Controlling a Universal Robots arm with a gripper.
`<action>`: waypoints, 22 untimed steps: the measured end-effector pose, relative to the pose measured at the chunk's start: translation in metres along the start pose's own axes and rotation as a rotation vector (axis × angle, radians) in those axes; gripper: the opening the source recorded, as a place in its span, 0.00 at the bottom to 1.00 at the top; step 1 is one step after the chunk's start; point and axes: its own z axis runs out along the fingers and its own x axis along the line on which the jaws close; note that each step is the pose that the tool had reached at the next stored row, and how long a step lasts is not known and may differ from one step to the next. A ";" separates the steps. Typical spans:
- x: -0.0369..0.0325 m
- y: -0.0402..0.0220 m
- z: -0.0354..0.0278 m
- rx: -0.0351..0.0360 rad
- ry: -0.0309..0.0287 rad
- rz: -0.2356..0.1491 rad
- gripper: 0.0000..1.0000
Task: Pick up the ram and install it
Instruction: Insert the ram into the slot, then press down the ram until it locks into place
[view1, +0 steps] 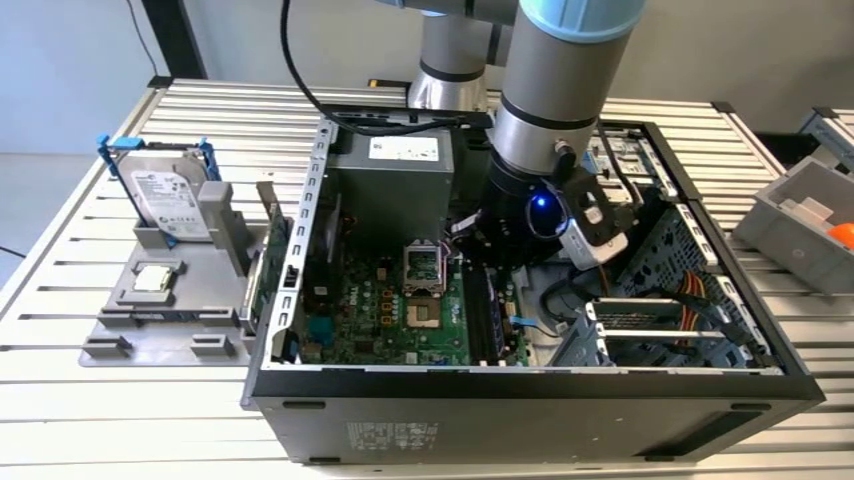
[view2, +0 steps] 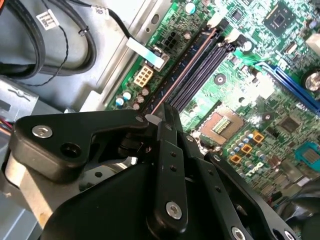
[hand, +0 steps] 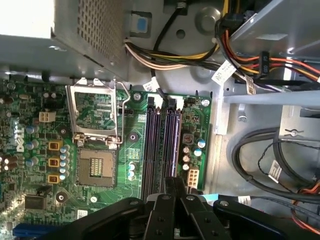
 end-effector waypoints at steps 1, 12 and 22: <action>0.0000 0.0000 0.0000 -0.0001 -0.0004 -0.008 0.00; -0.0001 0.0010 -0.0001 -0.0014 -0.0050 -0.105 0.00; -0.0001 0.0015 -0.0001 -0.0045 -0.0107 -0.222 0.00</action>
